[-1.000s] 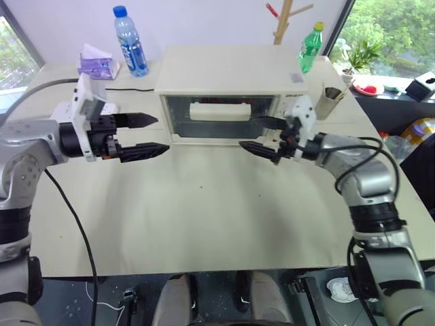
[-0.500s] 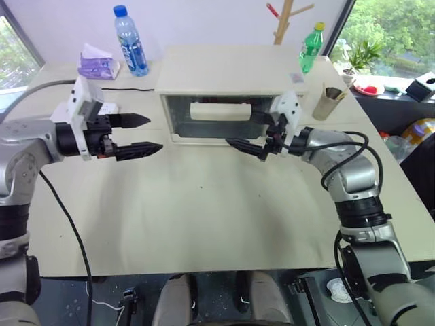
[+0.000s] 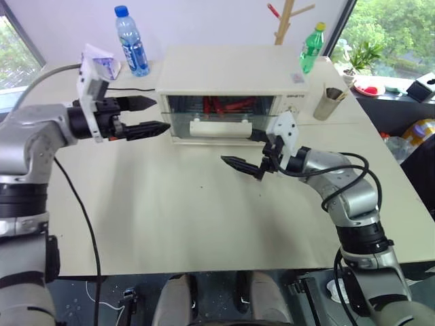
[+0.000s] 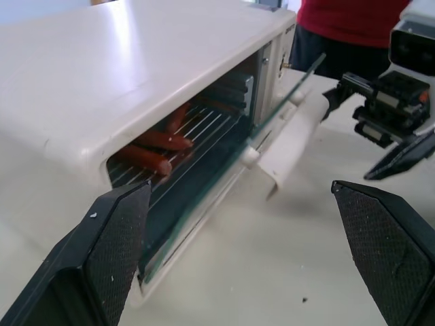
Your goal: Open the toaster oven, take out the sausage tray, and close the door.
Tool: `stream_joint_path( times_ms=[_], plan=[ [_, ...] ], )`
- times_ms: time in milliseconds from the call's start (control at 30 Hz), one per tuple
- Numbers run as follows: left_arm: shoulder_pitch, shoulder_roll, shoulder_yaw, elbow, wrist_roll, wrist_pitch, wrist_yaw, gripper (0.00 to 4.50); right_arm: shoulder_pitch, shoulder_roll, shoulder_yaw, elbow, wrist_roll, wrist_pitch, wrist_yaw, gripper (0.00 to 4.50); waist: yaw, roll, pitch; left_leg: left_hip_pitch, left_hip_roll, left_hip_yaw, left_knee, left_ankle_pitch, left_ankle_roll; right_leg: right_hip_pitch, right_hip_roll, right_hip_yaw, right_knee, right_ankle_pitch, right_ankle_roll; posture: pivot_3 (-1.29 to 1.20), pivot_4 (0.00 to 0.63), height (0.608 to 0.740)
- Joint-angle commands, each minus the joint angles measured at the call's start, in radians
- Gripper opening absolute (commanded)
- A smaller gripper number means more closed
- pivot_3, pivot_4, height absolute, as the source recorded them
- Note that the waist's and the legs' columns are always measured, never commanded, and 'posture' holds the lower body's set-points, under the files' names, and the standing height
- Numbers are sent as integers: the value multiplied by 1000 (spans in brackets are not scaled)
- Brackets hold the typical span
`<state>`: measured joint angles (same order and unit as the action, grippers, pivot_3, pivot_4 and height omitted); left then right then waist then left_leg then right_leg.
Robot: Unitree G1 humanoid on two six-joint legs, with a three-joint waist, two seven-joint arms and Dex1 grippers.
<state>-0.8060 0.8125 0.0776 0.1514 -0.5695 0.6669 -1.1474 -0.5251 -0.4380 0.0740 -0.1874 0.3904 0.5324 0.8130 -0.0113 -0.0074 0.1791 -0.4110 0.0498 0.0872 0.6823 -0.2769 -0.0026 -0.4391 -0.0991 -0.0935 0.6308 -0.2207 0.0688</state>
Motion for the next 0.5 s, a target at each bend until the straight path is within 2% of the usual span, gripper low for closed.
stream_joint_path(
  times_ms=[33,267,367,500],
  plan=[
    [-75,-12,-9,44,30,-35,-5,4500,13,12,-1,-66,20,7,-20,4456,0,0,0,0,0,0,0,0,0,0,0,0,0,0,0,0,150,722],
    [-171,-59,-30,149,63,-63,-38,4500,76,13,6,-118,23,23,-47,4456,0,0,0,0,0,0,0,0,0,0,0,0,0,0,0,0,150,722],
    [-199,-78,-43,186,80,-89,-68,3650,100,13,7,-130,21,27,-58,4500,1,0,0,0,0,0,0,0,0,0,0,0,0,0,0,0,150,722],
    [-221,-100,-77,233,122,-140,-101,1451,117,12,9,-134,19,24,-67,4500,0,0,0,0,0,0,0,0,0,0,0,0,0,0,0,0,150,722]
  ],
)
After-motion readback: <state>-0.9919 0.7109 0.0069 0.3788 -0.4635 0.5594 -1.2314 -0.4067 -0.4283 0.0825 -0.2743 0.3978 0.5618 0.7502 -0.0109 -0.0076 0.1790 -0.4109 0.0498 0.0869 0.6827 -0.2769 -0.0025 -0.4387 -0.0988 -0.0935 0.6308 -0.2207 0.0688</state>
